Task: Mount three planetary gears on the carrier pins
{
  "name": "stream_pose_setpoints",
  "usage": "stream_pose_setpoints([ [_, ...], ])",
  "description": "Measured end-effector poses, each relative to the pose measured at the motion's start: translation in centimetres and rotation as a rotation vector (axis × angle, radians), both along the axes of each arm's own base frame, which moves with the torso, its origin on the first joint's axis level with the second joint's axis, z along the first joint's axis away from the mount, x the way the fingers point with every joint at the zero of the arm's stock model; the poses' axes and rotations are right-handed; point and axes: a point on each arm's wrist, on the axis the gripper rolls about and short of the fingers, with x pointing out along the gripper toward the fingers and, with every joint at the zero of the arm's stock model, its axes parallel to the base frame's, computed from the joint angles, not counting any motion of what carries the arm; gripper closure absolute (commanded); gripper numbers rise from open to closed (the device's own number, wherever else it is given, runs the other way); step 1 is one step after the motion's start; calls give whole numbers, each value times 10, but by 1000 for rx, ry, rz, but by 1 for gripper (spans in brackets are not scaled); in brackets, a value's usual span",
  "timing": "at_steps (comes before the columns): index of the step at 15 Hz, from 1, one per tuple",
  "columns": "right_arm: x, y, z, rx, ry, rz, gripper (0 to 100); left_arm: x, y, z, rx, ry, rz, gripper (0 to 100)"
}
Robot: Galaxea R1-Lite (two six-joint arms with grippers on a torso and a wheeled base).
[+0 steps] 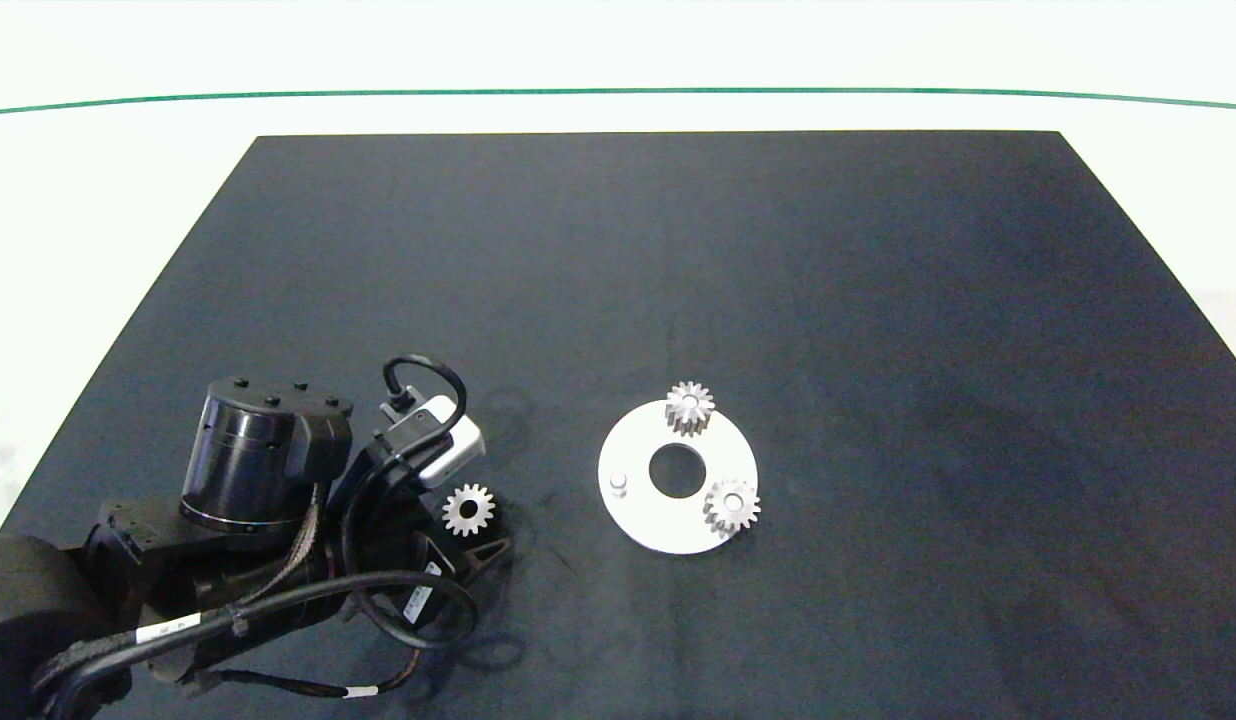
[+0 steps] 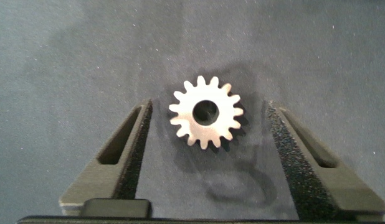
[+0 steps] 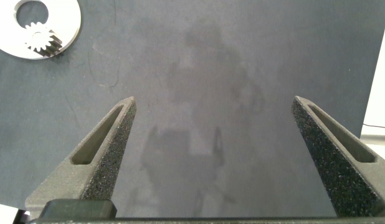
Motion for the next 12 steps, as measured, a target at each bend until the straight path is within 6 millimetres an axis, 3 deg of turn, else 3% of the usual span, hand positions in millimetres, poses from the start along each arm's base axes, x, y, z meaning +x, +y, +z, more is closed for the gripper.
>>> stream_pose_setpoints([
  [12, 0, 0, 0, 1, 0, 0, 0, 1, 0, -5, -6, -9, 2, 56],
])
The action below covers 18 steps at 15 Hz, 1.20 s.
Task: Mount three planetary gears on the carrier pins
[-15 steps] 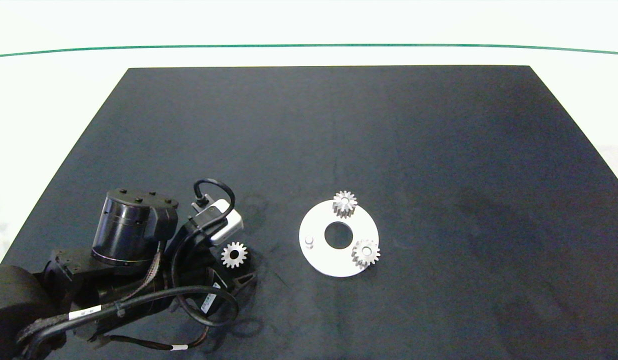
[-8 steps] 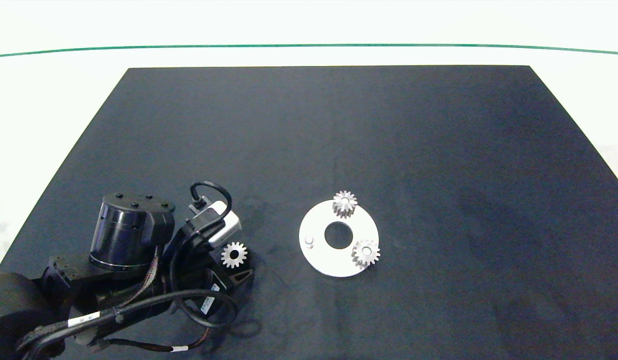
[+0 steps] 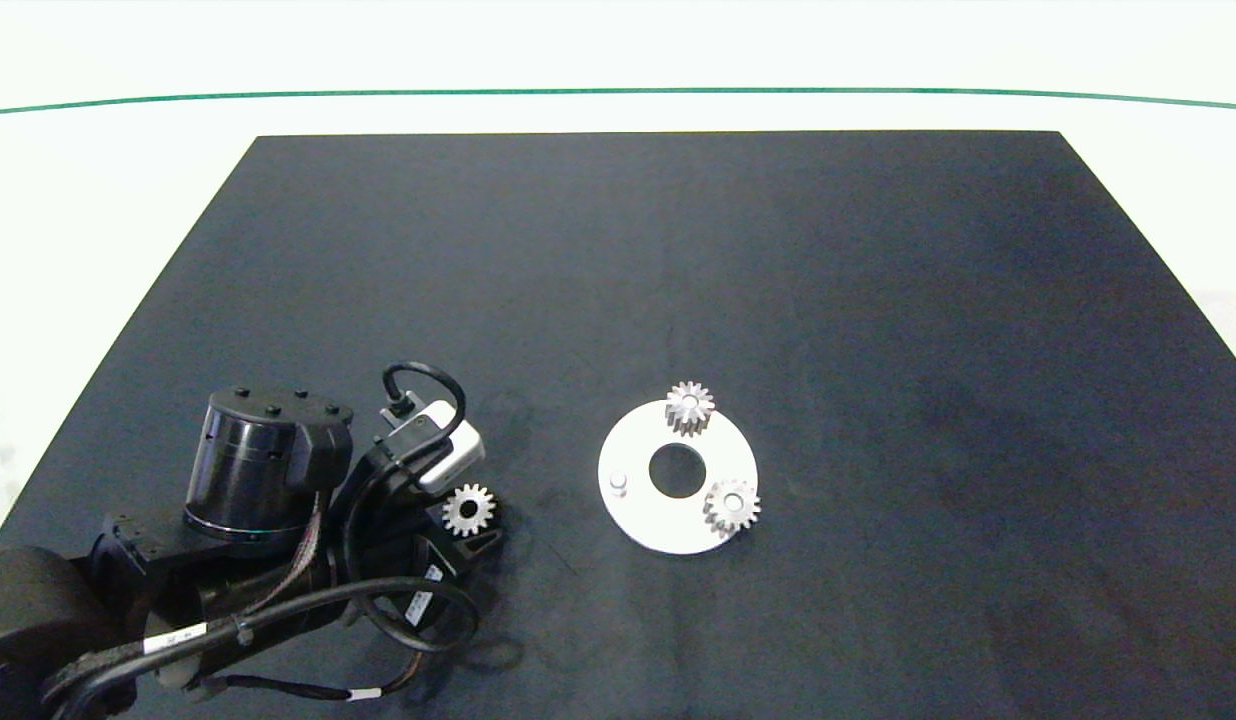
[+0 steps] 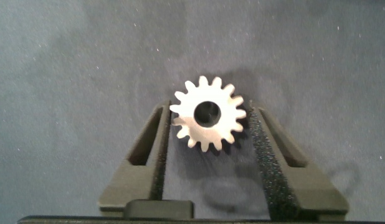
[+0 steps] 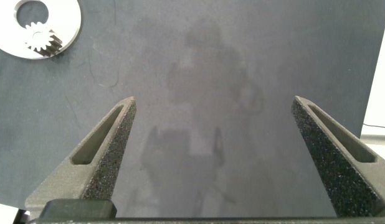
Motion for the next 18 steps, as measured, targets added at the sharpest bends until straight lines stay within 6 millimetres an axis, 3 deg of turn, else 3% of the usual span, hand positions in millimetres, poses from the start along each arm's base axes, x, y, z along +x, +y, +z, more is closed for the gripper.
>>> stream_pose_setpoints([
  [18, 0, 0, 0, -1, 2, 1, 0, 2, -1, -5, 2, 4, -1, 92],
])
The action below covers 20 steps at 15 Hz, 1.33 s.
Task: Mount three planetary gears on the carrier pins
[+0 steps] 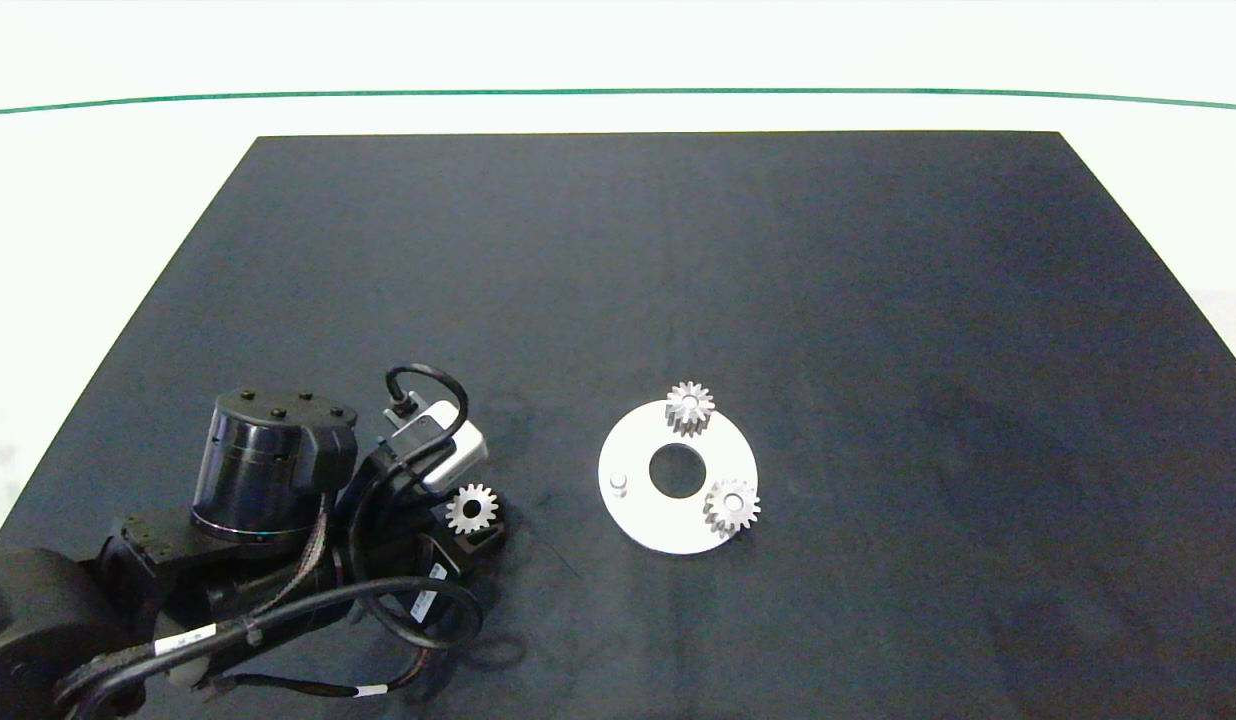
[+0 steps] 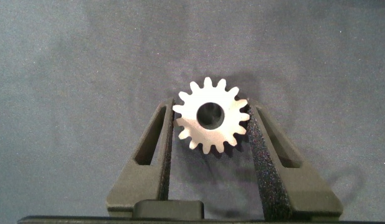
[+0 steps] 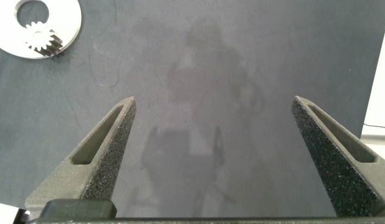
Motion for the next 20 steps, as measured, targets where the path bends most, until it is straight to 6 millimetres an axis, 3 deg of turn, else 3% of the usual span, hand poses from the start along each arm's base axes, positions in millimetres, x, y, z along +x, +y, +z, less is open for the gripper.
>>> stream_pose_setpoints([
  [4, 0, 0, 0, 1, -1, -1, 0, -1, 1, 1, 3, -2, -4, 100],
  [10, 0, 0, 1, 2, -3, -2, 0, -11, -4, 21, -10, -72, -15, 100],
  [14, 0, 0, 1, 0, -2, 0, 0, -26, -16, 32, 22, -50, -60, 100],
  [20, -1, 0, 4, 7, -14, 1, 0, -31, -43, 59, 13, -102, -108, 100],
])
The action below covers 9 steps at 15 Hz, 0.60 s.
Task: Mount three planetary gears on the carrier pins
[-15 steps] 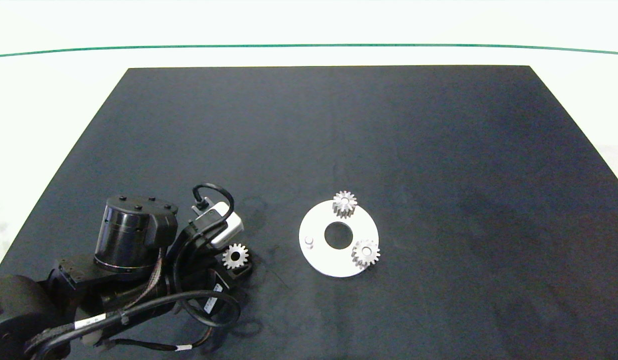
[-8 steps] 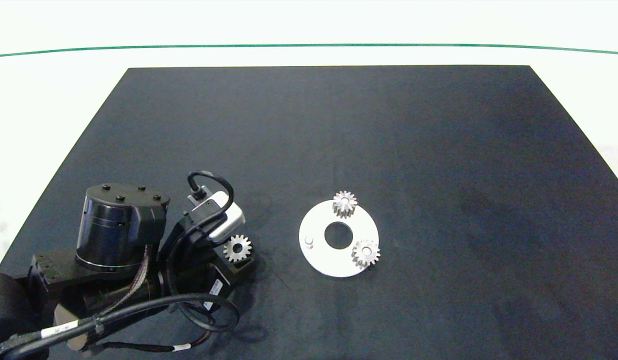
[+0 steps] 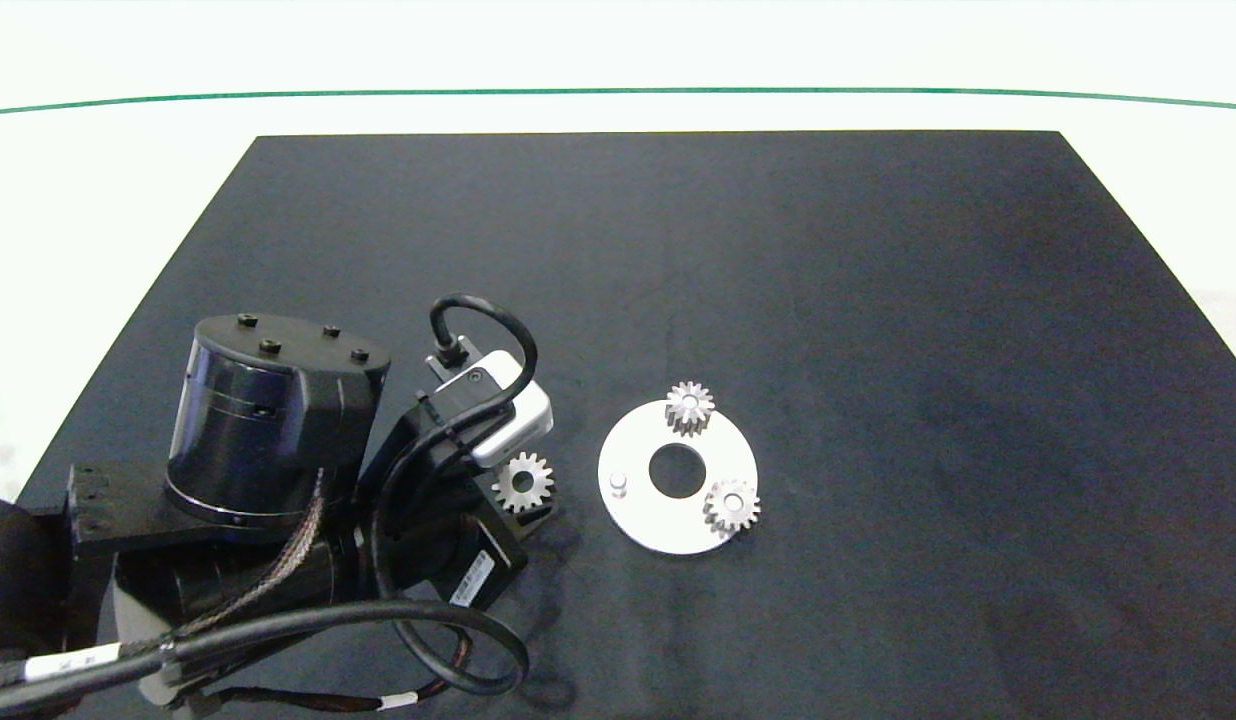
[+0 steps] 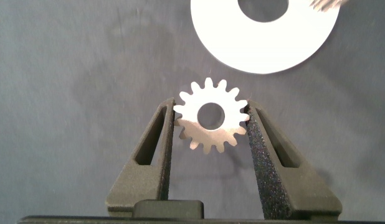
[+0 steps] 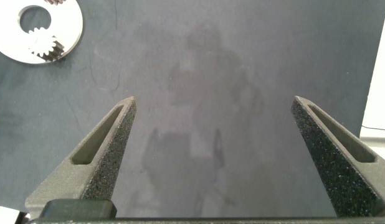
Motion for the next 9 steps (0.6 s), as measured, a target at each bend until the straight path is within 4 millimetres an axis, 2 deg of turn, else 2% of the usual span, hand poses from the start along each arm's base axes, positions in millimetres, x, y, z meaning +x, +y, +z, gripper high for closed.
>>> stream_pose_setpoints([
  [9, 0, 0, 8, 12, -22, 3, 0, 8, -45, 2, -1, -6, -75, 100],
])
